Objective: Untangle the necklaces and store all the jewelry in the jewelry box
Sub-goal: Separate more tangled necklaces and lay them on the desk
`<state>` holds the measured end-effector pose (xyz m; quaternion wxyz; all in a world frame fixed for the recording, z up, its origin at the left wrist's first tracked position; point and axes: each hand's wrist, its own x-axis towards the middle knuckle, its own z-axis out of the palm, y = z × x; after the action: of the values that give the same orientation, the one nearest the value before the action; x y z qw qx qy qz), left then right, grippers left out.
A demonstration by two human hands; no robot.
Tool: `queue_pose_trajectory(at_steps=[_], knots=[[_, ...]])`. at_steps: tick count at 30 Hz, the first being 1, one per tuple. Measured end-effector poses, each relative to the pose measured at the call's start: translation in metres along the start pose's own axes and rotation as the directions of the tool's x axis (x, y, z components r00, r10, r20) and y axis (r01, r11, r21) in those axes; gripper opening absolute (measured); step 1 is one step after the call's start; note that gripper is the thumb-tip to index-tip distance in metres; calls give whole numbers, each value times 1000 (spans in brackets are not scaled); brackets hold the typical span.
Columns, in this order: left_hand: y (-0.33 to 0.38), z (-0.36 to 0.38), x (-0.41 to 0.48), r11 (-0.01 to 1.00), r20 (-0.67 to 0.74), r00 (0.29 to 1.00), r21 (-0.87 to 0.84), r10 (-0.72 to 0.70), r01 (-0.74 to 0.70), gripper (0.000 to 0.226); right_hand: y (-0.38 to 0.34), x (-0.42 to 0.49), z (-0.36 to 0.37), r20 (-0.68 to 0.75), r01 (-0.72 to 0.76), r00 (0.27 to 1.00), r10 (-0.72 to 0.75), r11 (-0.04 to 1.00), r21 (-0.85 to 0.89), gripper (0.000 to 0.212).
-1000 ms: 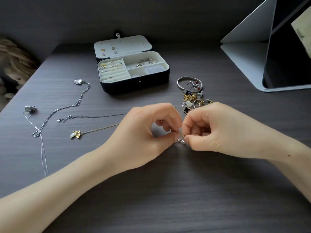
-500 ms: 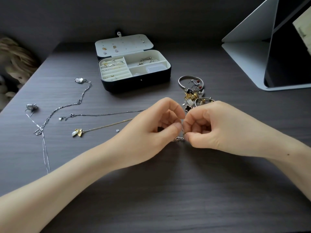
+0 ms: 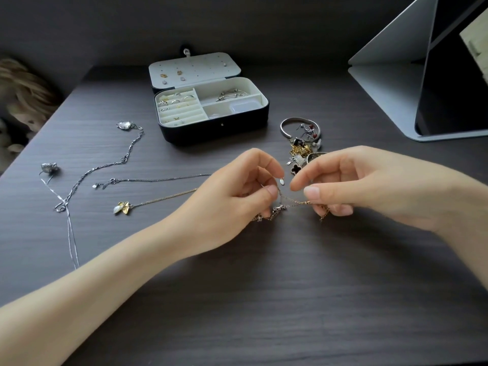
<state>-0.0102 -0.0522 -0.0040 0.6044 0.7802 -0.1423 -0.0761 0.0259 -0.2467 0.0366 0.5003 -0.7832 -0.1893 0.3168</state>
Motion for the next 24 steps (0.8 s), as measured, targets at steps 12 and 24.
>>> queue_pose_trajectory(at_steps=[12,24], knots=[[2,0,0,998,4,1000,-57,-16,16,13,1,-4,0,120,81,987,-106,978,193,41],[2,0,2,992,-45,999,-125,-17,11,16,17,11,47,-471,244,856,-214,970,2,34]])
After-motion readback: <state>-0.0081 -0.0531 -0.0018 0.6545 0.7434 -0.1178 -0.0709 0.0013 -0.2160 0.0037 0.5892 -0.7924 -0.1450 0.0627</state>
